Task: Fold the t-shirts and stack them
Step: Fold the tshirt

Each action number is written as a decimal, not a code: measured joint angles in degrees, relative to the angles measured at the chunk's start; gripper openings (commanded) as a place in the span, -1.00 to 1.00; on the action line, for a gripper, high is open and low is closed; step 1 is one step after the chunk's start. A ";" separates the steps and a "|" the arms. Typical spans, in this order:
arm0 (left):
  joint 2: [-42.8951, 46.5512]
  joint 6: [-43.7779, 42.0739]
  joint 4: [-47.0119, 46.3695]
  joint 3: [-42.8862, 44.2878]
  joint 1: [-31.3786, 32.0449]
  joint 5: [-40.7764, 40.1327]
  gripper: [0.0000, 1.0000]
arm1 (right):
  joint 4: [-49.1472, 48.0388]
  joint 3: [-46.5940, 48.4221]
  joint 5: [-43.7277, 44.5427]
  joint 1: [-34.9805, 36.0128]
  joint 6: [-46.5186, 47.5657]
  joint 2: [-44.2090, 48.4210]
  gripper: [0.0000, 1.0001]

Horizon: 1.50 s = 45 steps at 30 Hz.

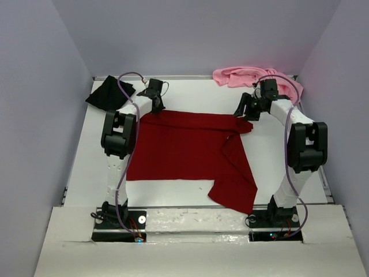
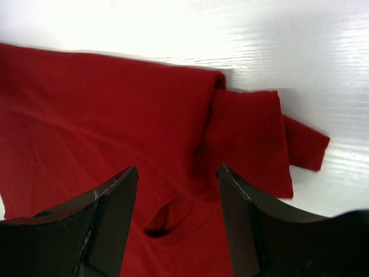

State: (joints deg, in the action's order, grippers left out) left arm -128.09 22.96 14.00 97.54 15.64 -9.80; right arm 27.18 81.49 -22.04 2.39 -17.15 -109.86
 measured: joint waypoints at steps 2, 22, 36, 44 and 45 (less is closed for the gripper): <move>0.00 0.02 -0.02 0.00 0.00 0.02 -1.00 | 1.44 0.00 -0.02 0.33 0.98 4.17 0.28; 24.83 1.18 -10.64 -14.43 12.90 12.83 0.43 | 2.56 -12.94 3.23 4.83 3.67 16.35 0.32; -9.55 -10.29 -0.35 18.12 14.01 23.71 0.79 | 1.70 -14.58 3.98 4.87 3.19 18.23 0.32; -13.62 -12.92 4.20 24.11 12.44 24.41 0.79 | 1.66 -14.64 4.00 4.87 3.19 18.32 0.32; -13.62 -13.18 4.52 24.33 12.28 24.39 0.79 | 1.66 -14.64 4.00 4.87 3.19 18.32 0.32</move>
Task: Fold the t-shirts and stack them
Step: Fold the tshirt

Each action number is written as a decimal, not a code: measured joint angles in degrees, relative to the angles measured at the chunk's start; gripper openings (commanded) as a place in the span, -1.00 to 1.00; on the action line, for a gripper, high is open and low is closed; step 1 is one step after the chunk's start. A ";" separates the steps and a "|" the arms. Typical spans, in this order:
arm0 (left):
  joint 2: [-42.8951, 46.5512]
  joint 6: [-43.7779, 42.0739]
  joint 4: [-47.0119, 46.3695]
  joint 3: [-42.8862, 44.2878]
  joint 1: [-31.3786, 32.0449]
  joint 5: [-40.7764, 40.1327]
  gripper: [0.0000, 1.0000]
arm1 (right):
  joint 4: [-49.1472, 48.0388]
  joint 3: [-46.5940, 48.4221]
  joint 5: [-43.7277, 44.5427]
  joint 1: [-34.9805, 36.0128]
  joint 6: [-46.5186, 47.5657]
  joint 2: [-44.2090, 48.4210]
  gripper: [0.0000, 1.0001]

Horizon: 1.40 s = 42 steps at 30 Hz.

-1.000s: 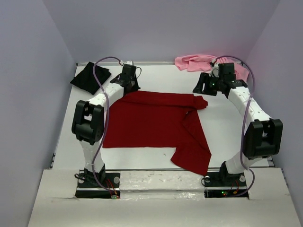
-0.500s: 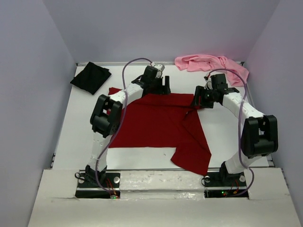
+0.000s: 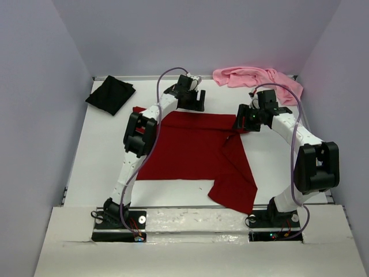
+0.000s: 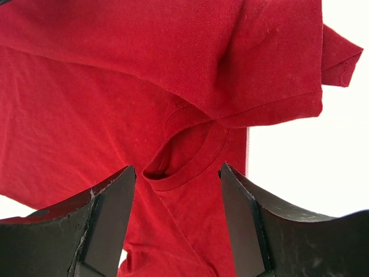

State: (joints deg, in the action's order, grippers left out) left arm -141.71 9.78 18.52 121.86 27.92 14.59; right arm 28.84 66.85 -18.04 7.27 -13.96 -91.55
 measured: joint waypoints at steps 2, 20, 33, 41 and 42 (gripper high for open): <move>0.00 -0.59 0.44 0.33 -0.09 0.09 0.78 | -0.04 0.00 0.00 0.00 0.00 0.00 0.32; -3.65 -7.98 7.63 6.75 2.08 4.02 0.59 | -0.28 0.00 0.00 0.00 -0.63 0.00 0.32; -4.61 -11.58 10.93 8.68 2.27 4.46 -0.31 | -0.37 0.00 0.00 0.26 -0.87 0.00 0.32; -4.74 -12.13 11.65 8.70 2.25 4.17 -0.36 | -0.35 0.00 0.09 0.33 -0.87 0.00 0.32; -4.74 -12.13 11.67 8.70 2.25 4.09 -0.36 | -0.35 0.00 0.11 0.33 -0.87 -0.02 0.32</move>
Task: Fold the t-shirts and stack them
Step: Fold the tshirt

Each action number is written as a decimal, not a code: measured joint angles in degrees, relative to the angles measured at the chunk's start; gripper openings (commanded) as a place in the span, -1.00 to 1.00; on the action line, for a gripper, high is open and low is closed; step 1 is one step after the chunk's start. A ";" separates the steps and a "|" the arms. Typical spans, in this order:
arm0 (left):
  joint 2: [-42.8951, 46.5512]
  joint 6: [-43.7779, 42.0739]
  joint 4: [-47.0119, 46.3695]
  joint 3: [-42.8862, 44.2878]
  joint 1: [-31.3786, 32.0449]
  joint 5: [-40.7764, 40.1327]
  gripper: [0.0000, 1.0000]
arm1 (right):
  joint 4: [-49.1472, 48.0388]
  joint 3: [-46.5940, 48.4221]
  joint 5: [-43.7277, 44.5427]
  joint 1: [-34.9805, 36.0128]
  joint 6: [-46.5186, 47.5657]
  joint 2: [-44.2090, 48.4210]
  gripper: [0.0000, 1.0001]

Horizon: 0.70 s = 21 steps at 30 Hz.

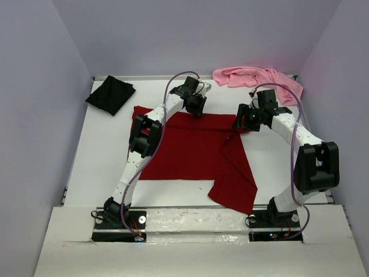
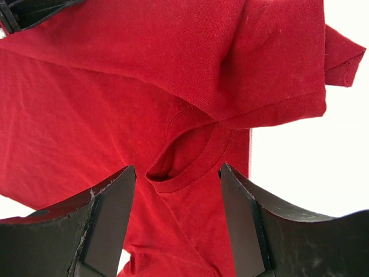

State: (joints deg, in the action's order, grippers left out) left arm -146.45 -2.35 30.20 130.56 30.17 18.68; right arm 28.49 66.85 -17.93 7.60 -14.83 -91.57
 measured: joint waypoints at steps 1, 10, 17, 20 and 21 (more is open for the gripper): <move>0.00 -0.02 0.00 0.00 0.00 -0.07 -0.38 | 0.00 0.00 0.02 0.00 0.00 0.00 0.32; 0.28 -0.20 -1.03 -1.14 -0.24 -1.20 -0.44 | -0.26 -0.26 1.49 0.00 0.00 -1.44 0.32; 1.16 -0.13 -2.80 -3.17 -0.68 -1.09 -0.46 | -2.25 -0.26 8.35 0.07 1.64 -6.08 0.49; 1.38 -0.07 -2.95 -3.50 -0.76 -1.18 -0.46 | -2.78 -0.35 14.43 0.50 3.39 -5.66 0.52; 1.40 0.07 -2.93 -3.50 -0.83 -1.18 -0.46 | -3.19 -0.35 17.31 1.07 4.42 -4.92 0.51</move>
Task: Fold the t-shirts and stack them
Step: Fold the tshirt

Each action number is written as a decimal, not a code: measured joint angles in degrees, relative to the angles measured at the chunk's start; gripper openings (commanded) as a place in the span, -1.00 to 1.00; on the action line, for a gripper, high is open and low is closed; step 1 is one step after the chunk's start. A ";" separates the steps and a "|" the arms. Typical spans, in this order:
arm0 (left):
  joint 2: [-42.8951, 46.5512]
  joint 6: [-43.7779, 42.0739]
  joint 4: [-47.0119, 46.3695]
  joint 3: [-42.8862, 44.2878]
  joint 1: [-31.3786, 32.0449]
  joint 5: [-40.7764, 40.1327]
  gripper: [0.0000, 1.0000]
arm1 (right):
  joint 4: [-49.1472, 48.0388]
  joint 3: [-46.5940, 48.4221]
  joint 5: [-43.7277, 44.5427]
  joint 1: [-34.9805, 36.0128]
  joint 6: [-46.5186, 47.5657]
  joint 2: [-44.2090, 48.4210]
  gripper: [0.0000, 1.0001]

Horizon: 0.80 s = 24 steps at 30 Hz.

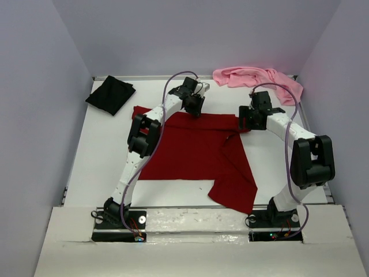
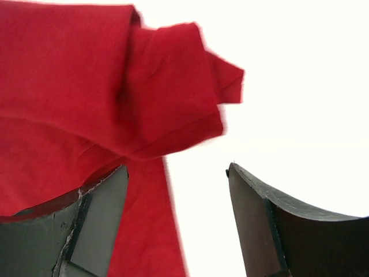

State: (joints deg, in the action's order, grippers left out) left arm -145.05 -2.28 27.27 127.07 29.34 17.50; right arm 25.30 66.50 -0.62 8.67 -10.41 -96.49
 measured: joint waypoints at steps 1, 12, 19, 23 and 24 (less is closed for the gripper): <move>0.00 0.09 0.00 -0.02 -0.11 0.02 -0.46 | -0.24 0.00 2.27 0.33 1.01 0.44 0.51; 0.39 1.60 -0.26 -0.72 -3.41 0.48 -0.46 | -14.40 -8.70 8.96 7.28 14.29 7.54 0.47; 0.39 1.92 -0.46 -0.83 -3.85 0.63 -0.45 | -26.97 -17.29 7.56 9.11 23.87 7.58 0.51; 0.39 1.99 -0.48 -0.83 -3.87 0.81 -0.44 | -31.21 -16.94 4.83 9.38 29.51 5.86 0.46; 0.39 1.99 -0.48 -0.83 -3.91 0.90 -0.44 | -32.06 -16.48 4.37 9.38 30.58 5.20 0.45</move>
State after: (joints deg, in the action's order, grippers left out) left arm -144.66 -0.30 26.79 126.23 25.43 18.39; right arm -6.76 50.02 3.75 18.04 20.16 -91.29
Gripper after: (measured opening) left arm 0.273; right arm 0.753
